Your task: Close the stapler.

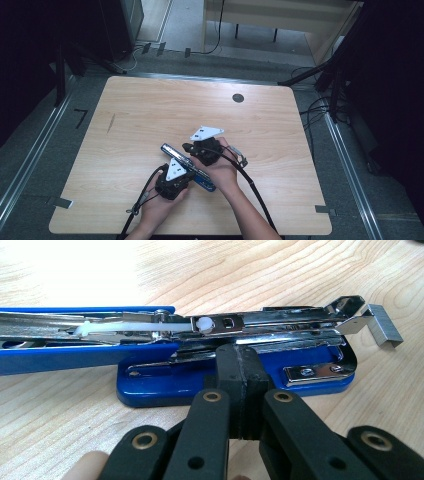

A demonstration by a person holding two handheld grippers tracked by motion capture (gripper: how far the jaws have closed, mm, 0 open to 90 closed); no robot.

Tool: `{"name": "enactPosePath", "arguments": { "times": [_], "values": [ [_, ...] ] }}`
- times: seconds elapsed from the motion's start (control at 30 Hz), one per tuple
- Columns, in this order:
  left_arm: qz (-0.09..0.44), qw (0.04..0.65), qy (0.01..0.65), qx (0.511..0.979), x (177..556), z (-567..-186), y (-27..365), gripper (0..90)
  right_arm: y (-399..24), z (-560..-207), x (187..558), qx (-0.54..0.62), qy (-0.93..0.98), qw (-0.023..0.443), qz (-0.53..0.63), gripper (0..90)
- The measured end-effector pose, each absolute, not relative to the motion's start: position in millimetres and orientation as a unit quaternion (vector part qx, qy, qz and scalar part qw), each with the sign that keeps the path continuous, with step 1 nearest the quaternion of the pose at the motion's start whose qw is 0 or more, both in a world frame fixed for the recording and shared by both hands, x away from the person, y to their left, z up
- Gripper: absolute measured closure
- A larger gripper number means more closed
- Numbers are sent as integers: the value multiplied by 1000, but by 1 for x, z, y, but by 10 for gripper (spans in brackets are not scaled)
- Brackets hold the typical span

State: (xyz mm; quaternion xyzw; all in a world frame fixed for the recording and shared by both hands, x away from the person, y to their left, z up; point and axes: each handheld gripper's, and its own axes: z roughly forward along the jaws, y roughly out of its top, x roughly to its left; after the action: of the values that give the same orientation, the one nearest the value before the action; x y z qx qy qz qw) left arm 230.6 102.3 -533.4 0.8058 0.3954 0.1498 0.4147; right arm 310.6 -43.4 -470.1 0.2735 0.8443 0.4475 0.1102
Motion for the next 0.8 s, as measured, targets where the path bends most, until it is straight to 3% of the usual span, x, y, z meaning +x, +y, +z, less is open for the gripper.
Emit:
{"name": "enactPosePath", "arguments": {
  "times": [0.4,0.8],
  "values": [
    [151,413,396,806,230,-533,102,900,-100,-468,288,323,812,147,464,900],
    [153,410,393,808,230,-533,102,900,-141,-488,265,352,812,127,448,900]
  ]
}}
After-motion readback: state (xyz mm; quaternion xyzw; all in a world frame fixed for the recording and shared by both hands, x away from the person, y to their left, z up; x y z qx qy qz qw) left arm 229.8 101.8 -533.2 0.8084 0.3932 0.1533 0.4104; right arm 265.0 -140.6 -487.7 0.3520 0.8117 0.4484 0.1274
